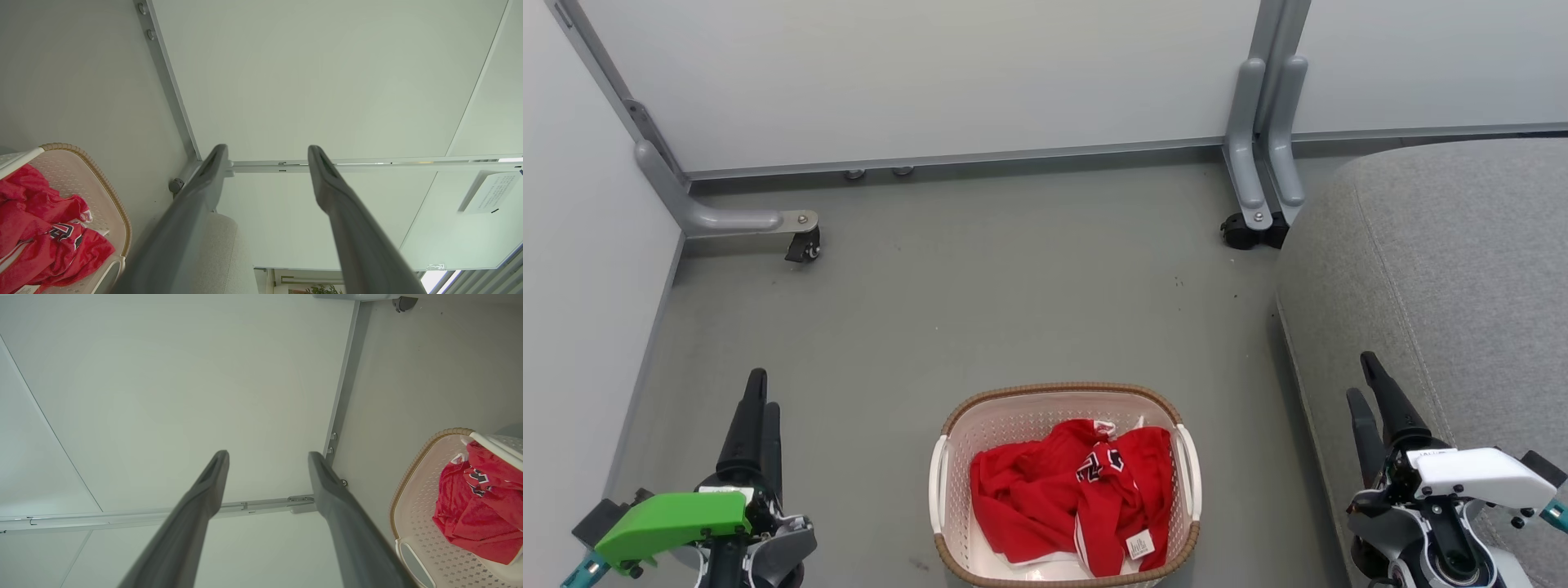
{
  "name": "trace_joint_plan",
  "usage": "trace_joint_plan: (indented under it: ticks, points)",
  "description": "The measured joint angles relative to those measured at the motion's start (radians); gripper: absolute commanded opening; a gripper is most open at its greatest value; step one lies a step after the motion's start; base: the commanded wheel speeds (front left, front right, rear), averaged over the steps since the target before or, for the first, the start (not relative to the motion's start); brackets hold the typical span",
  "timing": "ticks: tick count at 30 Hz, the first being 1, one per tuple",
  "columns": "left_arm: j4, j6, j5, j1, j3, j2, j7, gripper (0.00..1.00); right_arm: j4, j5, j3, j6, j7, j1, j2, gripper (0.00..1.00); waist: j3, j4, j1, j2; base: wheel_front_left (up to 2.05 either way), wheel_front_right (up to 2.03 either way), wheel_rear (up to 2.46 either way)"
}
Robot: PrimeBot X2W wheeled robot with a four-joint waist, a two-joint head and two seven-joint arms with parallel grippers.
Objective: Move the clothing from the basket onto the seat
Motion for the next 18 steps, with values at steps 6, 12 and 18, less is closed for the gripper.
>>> trace_joint_plan:
  ticks: [6,12,18]
  points:
    - [-0.027,0.000,0.081,-0.011,-0.029,0.012,-0.032,1.00,-0.016,-0.100,0.001,0.000,-0.025,-0.004,-0.002,1.00,0.001,-0.001,0.0000,0.0000,0.00,0.00,0.00]
    - [-0.070,0.000,0.221,-0.011,-0.030,0.011,-0.058,1.00,-0.046,-0.255,0.006,0.000,-0.051,-0.012,-0.001,1.00,0.001,-0.001,0.0000,0.0000,0.00,0.00,0.00]
    - [-0.097,0.000,0.352,-0.011,-0.053,0.012,-0.080,1.00,-0.071,-0.394,0.022,0.000,-0.073,-0.012,0.000,1.00,0.000,-0.002,0.0000,0.0000,0.00,0.00,0.00]
